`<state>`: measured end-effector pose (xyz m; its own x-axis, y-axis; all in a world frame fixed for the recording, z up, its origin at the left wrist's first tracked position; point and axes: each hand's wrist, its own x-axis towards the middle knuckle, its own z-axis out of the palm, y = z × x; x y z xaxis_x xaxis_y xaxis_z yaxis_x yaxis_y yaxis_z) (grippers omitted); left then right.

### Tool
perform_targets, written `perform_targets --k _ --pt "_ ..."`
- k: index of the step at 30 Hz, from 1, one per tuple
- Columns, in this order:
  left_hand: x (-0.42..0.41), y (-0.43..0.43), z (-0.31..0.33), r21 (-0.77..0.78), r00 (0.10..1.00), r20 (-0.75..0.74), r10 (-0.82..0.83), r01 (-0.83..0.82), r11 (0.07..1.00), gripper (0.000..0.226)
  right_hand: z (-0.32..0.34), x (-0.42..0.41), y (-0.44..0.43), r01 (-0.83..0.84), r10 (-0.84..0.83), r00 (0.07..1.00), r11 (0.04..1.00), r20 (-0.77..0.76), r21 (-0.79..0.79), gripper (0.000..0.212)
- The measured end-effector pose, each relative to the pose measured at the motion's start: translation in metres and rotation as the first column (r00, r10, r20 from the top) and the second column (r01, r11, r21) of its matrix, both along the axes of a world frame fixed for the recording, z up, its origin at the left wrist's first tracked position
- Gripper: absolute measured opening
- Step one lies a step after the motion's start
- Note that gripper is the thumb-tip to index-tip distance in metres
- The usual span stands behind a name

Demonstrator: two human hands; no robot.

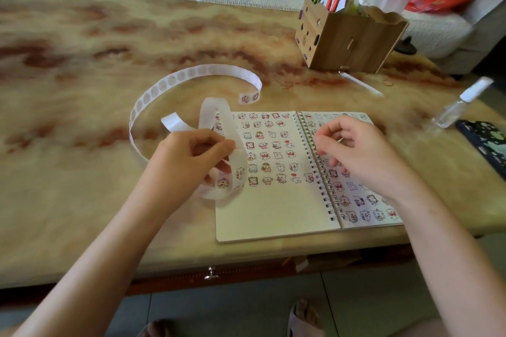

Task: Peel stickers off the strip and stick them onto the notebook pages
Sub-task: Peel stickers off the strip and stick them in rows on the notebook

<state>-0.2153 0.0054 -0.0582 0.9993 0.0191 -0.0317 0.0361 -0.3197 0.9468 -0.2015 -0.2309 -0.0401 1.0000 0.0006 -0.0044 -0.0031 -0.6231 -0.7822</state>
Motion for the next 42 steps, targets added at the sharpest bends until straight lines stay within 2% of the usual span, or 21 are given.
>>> perform_targets --k 7,11,18,25,29,42 --pt "0.001 0.0 0.007 -0.173 0.994 0.106 0.037 -0.018 0.985 0.018 0.008 -0.008 0.03 -0.208 0.191 0.977 0.955 0.097 0.213 0.012" --pt "0.001 -0.001 0.007 -0.193 0.989 0.139 0.043 -0.015 0.981 0.02 0.006 -0.011 0.048 -0.292 0.272 0.956 0.914 0.107 0.281 0.016" --pt "-0.001 -0.002 0.008 -0.171 0.983 0.183 0.032 0.0 0.985 0.021 0.005 -0.009 0.062 -0.311 0.27 0.95 0.864 0.156 0.396 0.016" --pt "-0.002 -0.002 0.012 -0.208 0.992 0.119 -0.041 0.065 0.976 0.036 0.001 -0.008 0.064 -0.294 0.245 0.954 0.87 0.172 0.395 0.019" --pt "-0.004 -0.001 0.012 -0.146 0.992 0.1 -0.072 0.086 0.986 0.015 0.0 -0.009 0.063 -0.298 0.236 0.951 0.871 0.2 0.389 0.016" --pt "-0.005 -0.002 0.013 -0.142 0.991 0.106 -0.078 0.092 0.986 0.01 -0.004 -0.011 0.068 -0.27 0.193 0.936 0.93 0.293 0.25 0.008"
